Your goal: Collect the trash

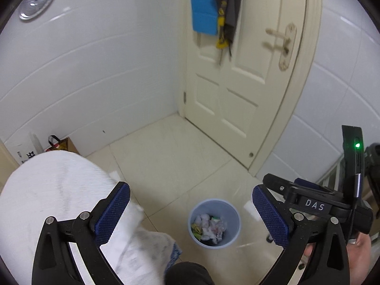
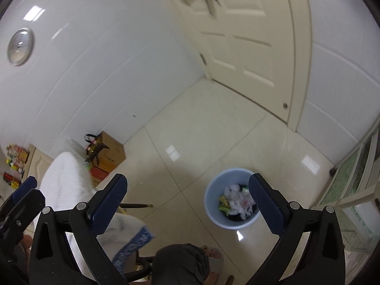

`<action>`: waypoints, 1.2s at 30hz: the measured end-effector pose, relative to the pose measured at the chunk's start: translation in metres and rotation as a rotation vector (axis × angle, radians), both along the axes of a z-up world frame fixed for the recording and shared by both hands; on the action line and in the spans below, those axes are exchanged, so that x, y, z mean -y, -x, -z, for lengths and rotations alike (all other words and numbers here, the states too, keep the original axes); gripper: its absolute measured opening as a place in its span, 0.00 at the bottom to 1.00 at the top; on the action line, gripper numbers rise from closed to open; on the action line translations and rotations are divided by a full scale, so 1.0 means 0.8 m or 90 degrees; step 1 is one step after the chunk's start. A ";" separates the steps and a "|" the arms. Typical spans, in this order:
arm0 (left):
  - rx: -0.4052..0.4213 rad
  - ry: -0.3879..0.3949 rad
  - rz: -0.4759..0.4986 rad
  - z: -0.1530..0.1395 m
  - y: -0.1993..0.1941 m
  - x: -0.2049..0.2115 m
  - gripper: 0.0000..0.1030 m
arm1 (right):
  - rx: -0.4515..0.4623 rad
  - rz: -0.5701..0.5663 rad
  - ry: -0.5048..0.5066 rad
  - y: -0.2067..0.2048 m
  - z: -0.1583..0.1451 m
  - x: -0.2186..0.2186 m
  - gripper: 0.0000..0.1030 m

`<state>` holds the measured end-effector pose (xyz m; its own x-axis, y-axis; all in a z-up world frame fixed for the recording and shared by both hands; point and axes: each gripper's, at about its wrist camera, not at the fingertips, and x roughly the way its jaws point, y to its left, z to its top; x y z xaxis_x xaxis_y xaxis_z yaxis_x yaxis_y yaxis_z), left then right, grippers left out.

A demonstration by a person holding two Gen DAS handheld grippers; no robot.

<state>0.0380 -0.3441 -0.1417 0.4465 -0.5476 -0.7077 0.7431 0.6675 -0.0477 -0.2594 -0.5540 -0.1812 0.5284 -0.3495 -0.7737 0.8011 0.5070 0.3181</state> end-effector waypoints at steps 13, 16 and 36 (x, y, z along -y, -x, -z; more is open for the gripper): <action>0.117 0.090 -0.156 -0.097 0.080 -0.232 0.99 | 0.049 -0.162 0.132 -0.090 -0.122 -0.179 1.00; 0.146 0.110 -0.205 -0.112 0.107 -0.290 1.00 | 0.054 -0.206 0.164 -0.114 -0.142 -0.232 1.00; 0.221 0.120 -0.399 -0.144 0.298 -0.495 1.00 | 0.108 -0.335 0.309 -0.167 -0.212 -0.457 1.00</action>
